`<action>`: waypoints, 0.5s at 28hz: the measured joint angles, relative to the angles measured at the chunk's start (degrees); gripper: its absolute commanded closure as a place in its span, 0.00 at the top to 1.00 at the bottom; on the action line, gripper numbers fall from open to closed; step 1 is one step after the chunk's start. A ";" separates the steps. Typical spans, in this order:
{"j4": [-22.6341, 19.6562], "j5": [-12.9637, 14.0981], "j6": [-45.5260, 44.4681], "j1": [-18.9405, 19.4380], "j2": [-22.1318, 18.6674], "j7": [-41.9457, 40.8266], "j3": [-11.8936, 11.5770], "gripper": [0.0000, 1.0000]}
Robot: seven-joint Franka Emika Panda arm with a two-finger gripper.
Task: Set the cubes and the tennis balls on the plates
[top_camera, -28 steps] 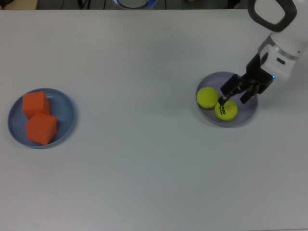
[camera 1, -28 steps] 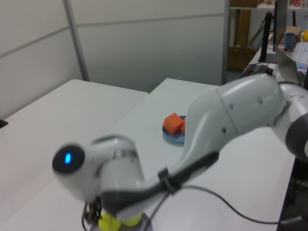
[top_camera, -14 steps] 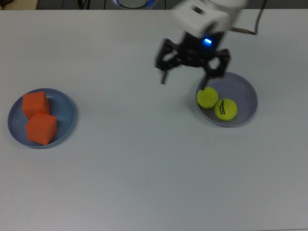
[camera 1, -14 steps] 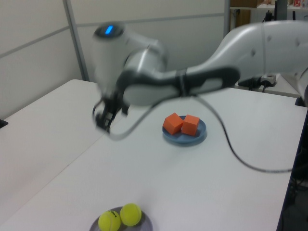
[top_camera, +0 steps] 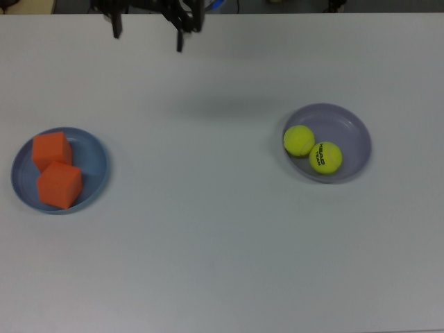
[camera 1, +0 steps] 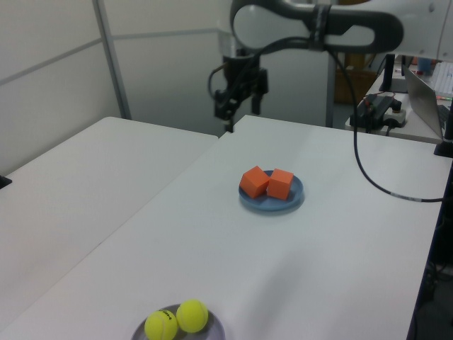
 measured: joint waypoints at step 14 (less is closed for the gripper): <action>-0.52 2.40 -1.70 -2.96 -0.48 -3.00 -0.45 1.00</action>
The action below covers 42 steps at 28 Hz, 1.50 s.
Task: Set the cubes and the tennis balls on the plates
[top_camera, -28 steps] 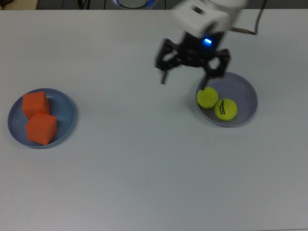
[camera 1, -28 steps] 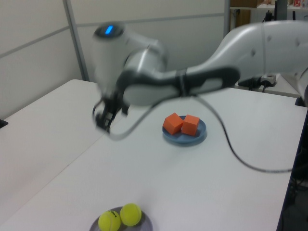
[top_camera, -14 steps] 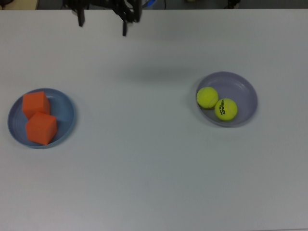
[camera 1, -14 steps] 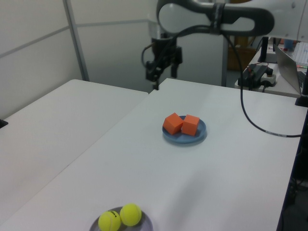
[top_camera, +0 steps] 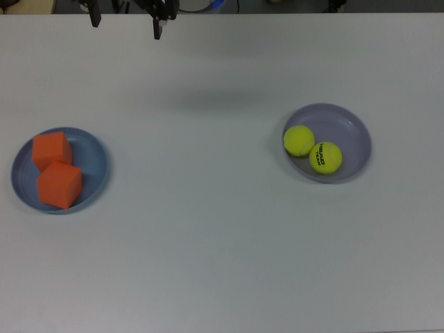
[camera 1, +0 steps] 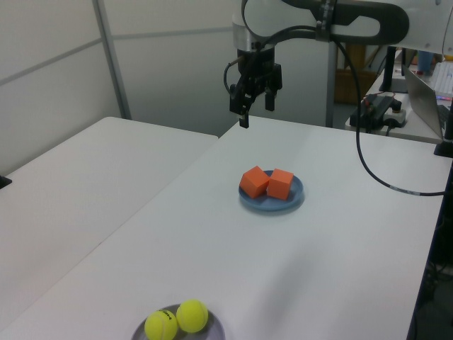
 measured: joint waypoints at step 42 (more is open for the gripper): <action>-0.98 0.74 -0.04 -1.48 0.67 -1.75 -0.69 1.00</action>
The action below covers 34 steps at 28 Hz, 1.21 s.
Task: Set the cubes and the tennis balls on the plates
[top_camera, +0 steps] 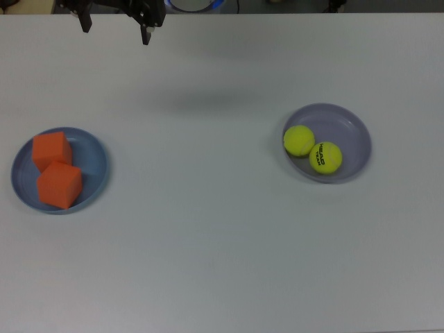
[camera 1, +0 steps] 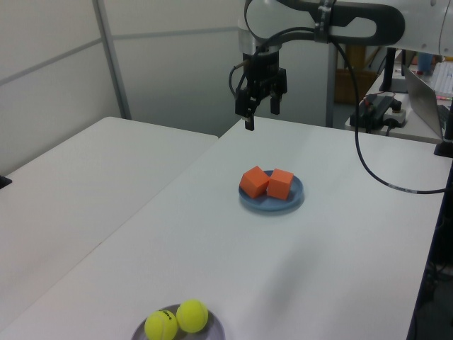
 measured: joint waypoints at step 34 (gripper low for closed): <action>0.41 -0.03 -0.31 -0.89 -0.72 -4.81 -0.37 1.00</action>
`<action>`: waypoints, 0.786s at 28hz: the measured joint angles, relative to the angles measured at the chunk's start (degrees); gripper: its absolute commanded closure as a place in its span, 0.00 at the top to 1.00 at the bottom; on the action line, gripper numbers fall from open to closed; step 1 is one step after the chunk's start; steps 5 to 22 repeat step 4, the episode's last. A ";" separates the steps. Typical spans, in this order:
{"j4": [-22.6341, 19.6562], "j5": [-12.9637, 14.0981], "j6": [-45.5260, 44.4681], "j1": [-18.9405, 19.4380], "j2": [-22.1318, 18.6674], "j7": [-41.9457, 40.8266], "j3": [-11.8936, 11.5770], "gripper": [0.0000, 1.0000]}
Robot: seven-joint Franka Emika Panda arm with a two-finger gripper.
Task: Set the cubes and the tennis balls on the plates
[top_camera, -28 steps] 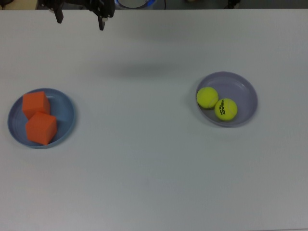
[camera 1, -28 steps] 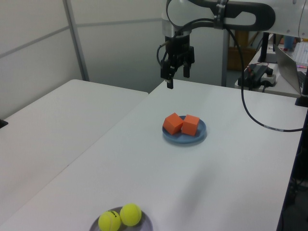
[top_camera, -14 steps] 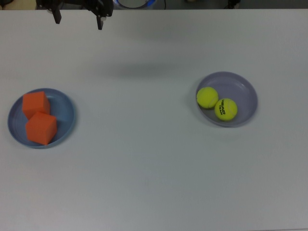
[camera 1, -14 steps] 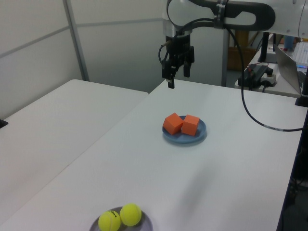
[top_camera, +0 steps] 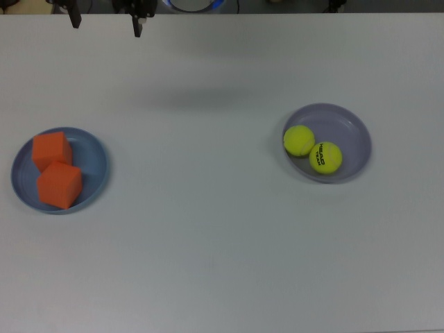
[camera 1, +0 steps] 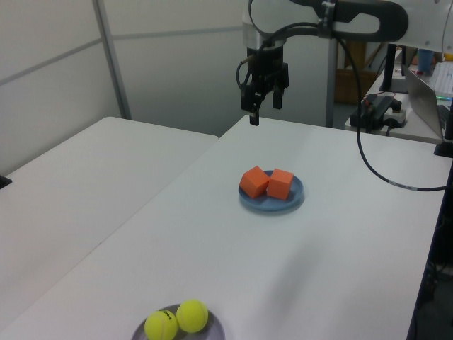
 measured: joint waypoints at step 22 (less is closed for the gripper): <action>0.06 0.00 -0.47 -0.06 -0.30 0.00 -0.39 1.00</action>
